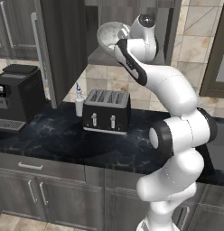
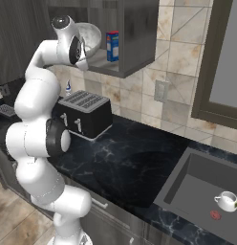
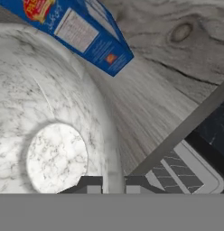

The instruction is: Pick the mug and place it in the sink. Pick the bowl and place it in the open cabinet and then close the cabinet.

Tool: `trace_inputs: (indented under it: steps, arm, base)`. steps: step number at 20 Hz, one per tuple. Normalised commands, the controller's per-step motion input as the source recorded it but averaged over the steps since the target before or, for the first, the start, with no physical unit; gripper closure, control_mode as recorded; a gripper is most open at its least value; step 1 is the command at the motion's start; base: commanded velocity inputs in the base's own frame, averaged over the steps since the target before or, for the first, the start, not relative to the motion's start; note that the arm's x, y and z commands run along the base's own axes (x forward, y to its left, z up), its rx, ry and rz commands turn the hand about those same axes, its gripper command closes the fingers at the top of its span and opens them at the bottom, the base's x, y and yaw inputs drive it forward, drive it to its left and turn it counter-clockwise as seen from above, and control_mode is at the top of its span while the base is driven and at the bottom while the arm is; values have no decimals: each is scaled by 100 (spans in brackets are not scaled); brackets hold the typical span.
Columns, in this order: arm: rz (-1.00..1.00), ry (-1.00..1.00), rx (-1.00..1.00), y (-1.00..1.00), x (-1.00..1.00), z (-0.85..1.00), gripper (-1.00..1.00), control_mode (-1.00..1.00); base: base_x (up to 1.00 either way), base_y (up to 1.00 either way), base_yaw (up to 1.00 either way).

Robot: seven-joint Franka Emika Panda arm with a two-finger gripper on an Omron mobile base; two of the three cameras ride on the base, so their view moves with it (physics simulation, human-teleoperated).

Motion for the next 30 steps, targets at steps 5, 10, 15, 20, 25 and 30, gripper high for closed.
trace_inputs:
  steps: [5, 10, 15, 20, 25, 30]
  arm:
    - [0, 4, 0, 0, 26, 0, 100, -100]
    - [0, 2, 0, 0, 11, 0, 100, -100]
    - [0, 1, 0, 0, 9, -6, 100, -100]
    - [0, 0, 0, 0, 18, -6, 100, -100]
    - [0, 0, 0, 0, 35, -6, 100, -100]
    - [0, 0, 0, 0, 36, -5, 100, -100]
  base:
    - [0, 0, 0]
    - [0, 0, 0]
    - [0, 0, 0]
    - [0, 0, 0]
    - [0, 0, 0]
    - [0, 0, 0]
